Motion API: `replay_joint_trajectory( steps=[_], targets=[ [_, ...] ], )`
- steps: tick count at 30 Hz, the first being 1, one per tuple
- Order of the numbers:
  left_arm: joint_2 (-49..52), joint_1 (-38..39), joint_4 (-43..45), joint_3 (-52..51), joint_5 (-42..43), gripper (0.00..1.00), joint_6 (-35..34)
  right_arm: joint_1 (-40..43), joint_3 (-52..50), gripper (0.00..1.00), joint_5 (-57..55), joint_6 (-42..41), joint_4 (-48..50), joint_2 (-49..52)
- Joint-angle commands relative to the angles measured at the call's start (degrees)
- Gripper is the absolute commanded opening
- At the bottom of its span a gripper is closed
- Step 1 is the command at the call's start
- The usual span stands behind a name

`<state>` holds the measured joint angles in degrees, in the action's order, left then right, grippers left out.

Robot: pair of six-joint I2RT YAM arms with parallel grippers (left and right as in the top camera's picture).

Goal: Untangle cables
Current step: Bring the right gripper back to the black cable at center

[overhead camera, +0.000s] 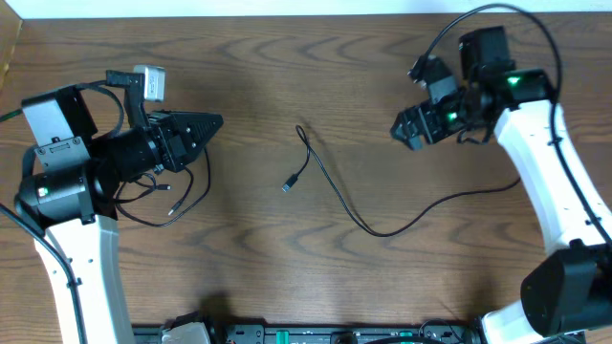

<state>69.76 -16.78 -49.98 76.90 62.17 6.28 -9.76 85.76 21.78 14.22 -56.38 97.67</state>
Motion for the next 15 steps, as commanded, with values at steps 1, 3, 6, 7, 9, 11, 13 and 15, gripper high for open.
replay_joint_trajectory(
  steps=[1,3,6,7,9,11,13,15],
  targets=[
    [-0.11,-0.13,-0.46,-0.04,-0.35,0.25,1.25,-1.92,-4.37,0.92,-0.5,2.56,3.43,0.28],
    [-0.11,-0.13,-0.57,-0.04,-0.37,0.25,1.27,-2.71,-7.58,0.95,-0.59,1.64,7.89,0.26],
    [-0.11,-0.13,-0.66,-0.04,-0.37,0.25,1.25,-3.89,-12.85,0.99,-4.94,-5.2,17.07,0.26],
    [-0.11,-0.13,-0.83,-0.04,-0.55,0.25,1.25,-4.33,-14.58,0.99,-6.56,-7.23,20.0,0.26],
    [-0.13,-0.13,-1.55,-0.04,-2.12,0.25,1.27,-5.27,-17.49,0.99,-7.28,-8.39,24.41,0.26],
    [-0.13,-0.13,-2.32,-0.04,-4.35,0.25,1.53,-6.25,-19.87,0.99,-7.26,-8.28,27.28,0.26],
    [-0.13,-0.13,-2.49,-0.04,-5.35,0.25,1.68,-7.32,-21.66,0.99,-5.35,-5.2,28.61,0.28],
    [-0.13,-0.13,-2.27,-0.04,-5.31,0.25,1.68,-8.35,-22.64,0.99,-1.31,-1.46,28.48,0.28]
  ],
)
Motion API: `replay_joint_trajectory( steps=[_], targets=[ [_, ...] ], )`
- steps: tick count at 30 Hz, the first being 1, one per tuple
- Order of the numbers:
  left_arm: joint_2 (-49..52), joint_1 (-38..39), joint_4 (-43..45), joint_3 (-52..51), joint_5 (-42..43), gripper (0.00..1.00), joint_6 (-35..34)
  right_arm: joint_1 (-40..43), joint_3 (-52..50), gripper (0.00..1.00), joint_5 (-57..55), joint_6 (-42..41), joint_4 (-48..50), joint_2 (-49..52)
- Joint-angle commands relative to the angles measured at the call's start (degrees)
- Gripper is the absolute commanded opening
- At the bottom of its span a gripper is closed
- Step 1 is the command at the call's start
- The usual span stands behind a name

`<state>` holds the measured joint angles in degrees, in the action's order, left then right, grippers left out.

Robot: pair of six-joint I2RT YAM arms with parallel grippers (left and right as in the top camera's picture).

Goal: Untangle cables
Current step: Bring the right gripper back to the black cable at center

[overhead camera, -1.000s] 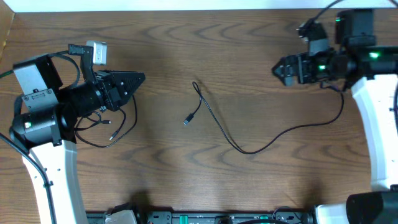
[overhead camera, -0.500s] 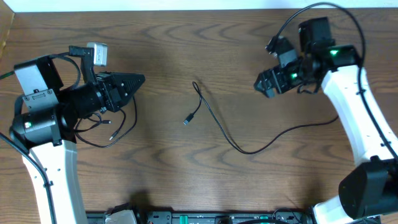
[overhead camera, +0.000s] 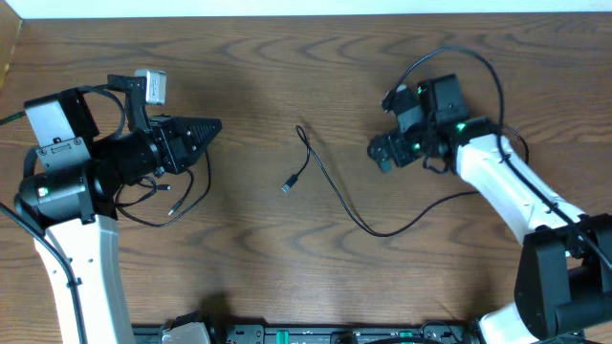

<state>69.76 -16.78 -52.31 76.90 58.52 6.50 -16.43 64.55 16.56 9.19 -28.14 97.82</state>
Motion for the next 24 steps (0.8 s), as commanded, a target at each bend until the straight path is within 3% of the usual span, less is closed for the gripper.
replay_joint_trajectory(
  steps=[1,7,14,24],
  targets=[
    [-0.13,-0.13,0.11,-0.04,-1.66,0.25,1.66,-2.19,-1.6,0.99,5.66,4.76,-0.31,0.13],
    [-0.11,-0.13,0.07,-0.04,-1.86,0.25,2.16,-5.09,-1.57,0.99,12.31,6.6,-1.01,0.07],
    [-0.11,-0.13,0.09,-0.04,-2.29,0.25,2.73,-6.23,-1.55,0.99,12.57,6.82,-2.54,-1.55],
    [-0.11,-0.13,0.07,-0.04,-2.27,0.25,2.73,-9.68,-2.03,0.99,11.93,13.81,-14.82,-2.67]
  ],
)
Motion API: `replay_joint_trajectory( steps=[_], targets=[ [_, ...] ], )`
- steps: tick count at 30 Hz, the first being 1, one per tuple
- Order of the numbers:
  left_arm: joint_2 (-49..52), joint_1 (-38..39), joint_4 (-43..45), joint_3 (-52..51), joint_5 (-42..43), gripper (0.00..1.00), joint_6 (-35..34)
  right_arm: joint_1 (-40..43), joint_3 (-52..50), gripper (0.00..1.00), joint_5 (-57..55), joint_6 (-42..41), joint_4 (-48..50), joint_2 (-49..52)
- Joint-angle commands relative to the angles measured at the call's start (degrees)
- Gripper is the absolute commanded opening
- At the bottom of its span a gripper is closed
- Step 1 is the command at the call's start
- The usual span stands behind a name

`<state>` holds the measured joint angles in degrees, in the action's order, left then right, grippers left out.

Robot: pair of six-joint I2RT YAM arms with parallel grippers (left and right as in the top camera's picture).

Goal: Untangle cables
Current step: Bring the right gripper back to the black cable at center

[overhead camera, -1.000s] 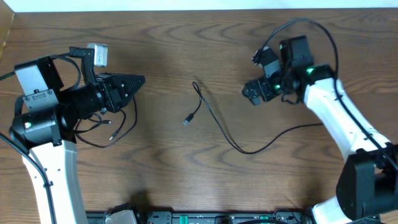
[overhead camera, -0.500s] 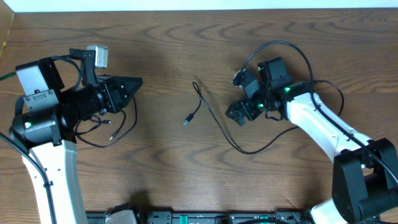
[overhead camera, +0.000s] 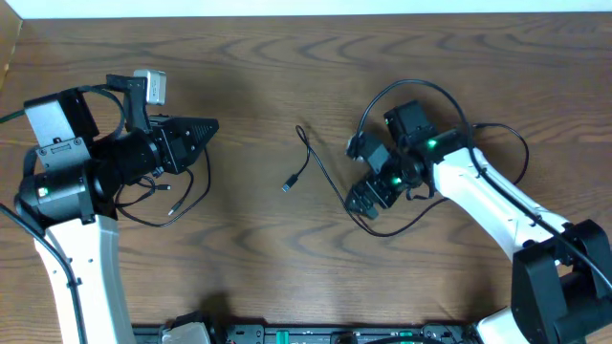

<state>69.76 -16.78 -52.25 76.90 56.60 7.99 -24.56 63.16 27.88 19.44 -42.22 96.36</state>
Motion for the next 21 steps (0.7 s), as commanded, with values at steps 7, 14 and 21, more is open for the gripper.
replay_joint_trajectory(
  steps=[7,14,21],
  targets=[
    [-0.11,-0.13,-0.42,-0.04,-0.35,0.25,1.25,-4.02,-3.61,0.99,-2.97,2.12,3.13,-1.2],
    [-0.11,-0.13,-0.42,-0.04,-0.33,0.25,1.25,-4.04,-7.19,0.99,-3.54,0.68,6.75,-1.2],
    [-0.11,-0.13,-0.42,-0.04,-0.35,0.25,1.44,-4.04,-7.85,0.99,-3.54,0.31,7.15,-1.2]
  ],
)
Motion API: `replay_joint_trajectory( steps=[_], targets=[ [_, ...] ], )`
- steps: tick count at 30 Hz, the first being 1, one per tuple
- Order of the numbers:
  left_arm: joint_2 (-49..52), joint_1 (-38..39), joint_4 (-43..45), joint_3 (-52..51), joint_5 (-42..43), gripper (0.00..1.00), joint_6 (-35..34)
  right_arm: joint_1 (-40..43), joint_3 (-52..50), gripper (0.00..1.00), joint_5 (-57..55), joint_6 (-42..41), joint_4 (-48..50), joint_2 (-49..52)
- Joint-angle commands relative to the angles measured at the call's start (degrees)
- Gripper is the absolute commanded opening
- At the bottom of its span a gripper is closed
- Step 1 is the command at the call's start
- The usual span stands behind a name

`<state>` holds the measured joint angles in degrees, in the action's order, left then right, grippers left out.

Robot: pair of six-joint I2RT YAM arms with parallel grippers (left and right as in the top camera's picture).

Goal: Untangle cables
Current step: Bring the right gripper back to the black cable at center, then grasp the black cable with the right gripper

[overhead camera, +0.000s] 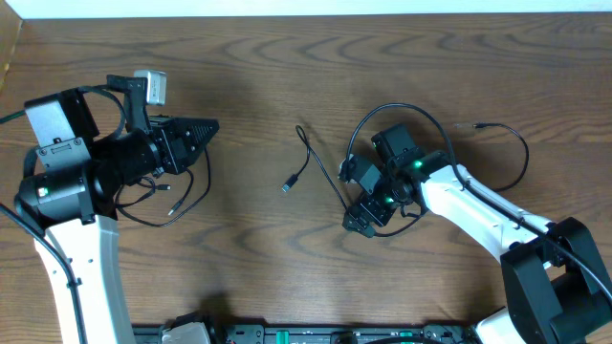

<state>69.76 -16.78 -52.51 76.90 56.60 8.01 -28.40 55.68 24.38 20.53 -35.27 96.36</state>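
A thin black cable [322, 172] lies mid-table. Its plug end [290, 183] points left, with a kink [301, 132] above it. From there it runs down to the right, under my right gripper [358, 223]. The gripper is low over this stretch, and its jaws are too dark to read. The cable's far part [521, 158] curves up to a tip [461, 125]. A second black cable [196, 196] loops under my left arm, ending in a small plug [172, 208]. My left gripper [208, 127] points right, its fingers together, above that loop.
The table's back edge [306, 11] runs along the top. Dark equipment [287, 334] lines the front edge. The right arm's own wiring [392, 110] arcs above its wrist. A white camera block [150, 83] sits on the left arm.
My right gripper has moved slightly down and to the left, lower onto the cable's bottom bend. The cable's far right part now shows beyond the arm. The left arm has not moved.
My right gripper was first raised at the far right, away from the cable. It was then nearer the centre, then over the cable's lower bend, and it is now down at that bend. The left arm stayed still over its loop throughout.
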Motion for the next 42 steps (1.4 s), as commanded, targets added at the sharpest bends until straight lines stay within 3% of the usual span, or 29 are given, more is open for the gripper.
replay_joint_trajectory(
  steps=[1,19,30,33,38,42],
  targets=[
    [-0.11,-0.13,-0.15,-0.04,-0.35,0.25,1.4,-0.2,-0.37,0.99,-0.04,-0.79,0.2,-1.2],
    [-0.11,-0.13,-0.2,-0.04,-0.33,0.25,1.4,-1.73,-2.97,0.98,0.22,-6.84,8.48,-1.09],
    [-0.13,-0.13,-1.31,-0.04,-0.33,0.25,1.42,-5.29,-3.15,0.81,-1.2,-8.35,8.46,-0.28],
    [-0.22,-0.13,-1.68,-0.04,-0.33,0.25,1.42,-5.29,-3.65,0.83,-2.32,-9.53,8.37,-0.28],
    [-0.22,-0.13,-2.78,-0.04,-0.28,0.25,1.55,-5.29,-4.74,0.65,-5.46,-12.09,8.24,-0.28],
    [-0.22,-0.13,-3.26,-0.04,-0.28,0.25,1.66,-5.29,-4.79,0.45,-6.1,-12.37,7.56,-0.28]
  ],
)
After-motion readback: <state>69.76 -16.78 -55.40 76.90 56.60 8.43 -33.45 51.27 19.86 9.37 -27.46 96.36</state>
